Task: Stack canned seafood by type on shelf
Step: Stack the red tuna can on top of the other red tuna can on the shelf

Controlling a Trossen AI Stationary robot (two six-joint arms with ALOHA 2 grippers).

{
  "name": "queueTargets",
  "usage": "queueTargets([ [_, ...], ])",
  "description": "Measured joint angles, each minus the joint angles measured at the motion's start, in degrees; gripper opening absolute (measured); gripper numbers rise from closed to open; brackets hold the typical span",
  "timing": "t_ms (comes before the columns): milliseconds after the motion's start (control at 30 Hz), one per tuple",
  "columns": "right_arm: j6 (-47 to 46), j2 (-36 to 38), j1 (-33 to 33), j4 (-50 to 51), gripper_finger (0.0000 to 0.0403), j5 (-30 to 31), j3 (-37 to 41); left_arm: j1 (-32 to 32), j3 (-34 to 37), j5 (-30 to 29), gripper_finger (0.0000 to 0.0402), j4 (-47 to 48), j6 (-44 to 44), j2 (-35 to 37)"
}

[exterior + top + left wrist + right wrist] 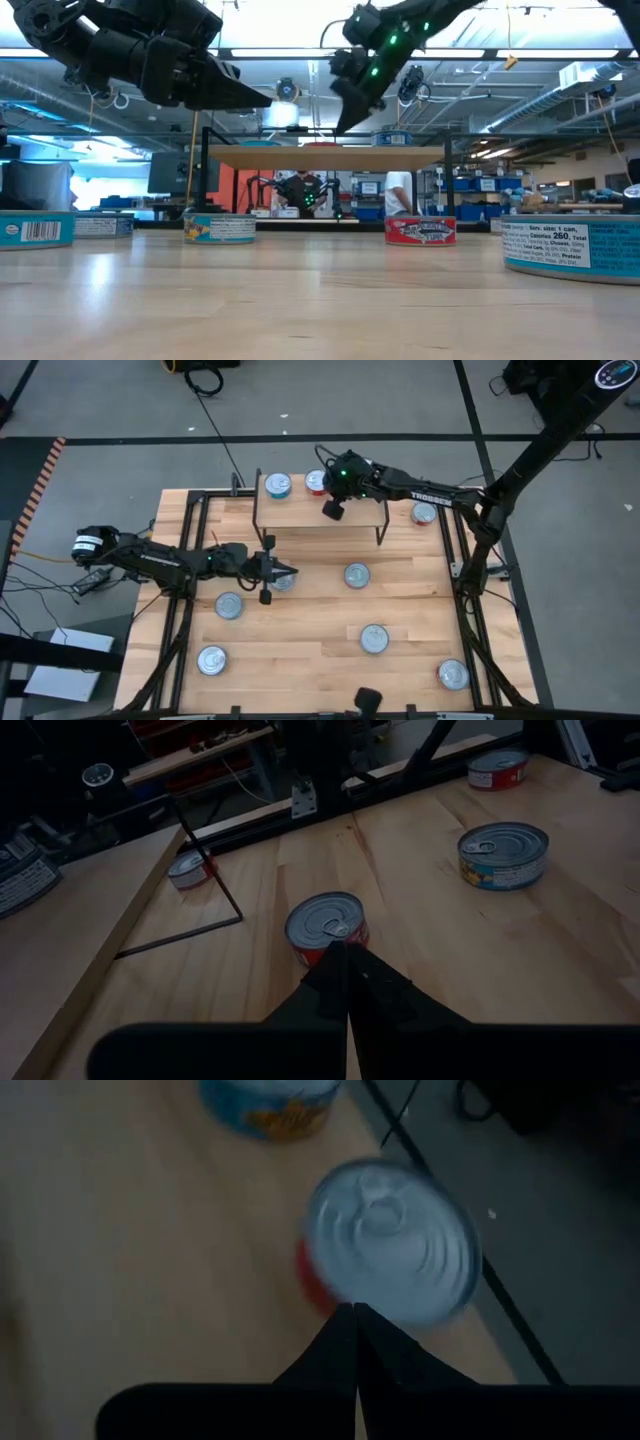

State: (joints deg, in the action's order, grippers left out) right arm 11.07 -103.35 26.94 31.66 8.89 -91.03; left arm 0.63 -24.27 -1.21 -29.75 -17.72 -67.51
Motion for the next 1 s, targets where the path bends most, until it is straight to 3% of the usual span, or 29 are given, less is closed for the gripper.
queueTargets([
  [167, -0.83, 6.89, -3.97, 14.58, 0.0003, 7.88, -1.52, 0.01, 0.0, -0.01, 0.0005, 1.6, 0.0, 0.01],
  [267, -4.08, 11.2, -6.95, 18.14, 0.0002, 9.94, 1.56, 0.01, 0.0, -0.09, 0.0005, 1.61, -0.02, 0.0],
  [433, -11.65, 20.58, -12.73, 17.04, 0.0002, 16.38, 11.9, 0.01, 0.0, -0.15, 0.0005, 1.48, 0.4, 0.0],
  [733, -35.14, 36.28, -22.71, 9.05, 0.0001, 30.19, 34.63, 0.0, 0.0, -0.09, 0.0005, 0.82, 1.45, 0.01],
  [867, -50.36, 41.38, -24.65, 9.19, 0.0001, 38.83, 42.48, 0.01, 0.0, -0.07, 0.0005, 0.82, 1.46, 0.02],
  [1000, -58.05, 44.07, -23.9, 9.18, 0.0001, 40.56, 49.16, 0.01, 0.0, -0.07, 0.0005, 0.89, 1.4, 0.0],
])
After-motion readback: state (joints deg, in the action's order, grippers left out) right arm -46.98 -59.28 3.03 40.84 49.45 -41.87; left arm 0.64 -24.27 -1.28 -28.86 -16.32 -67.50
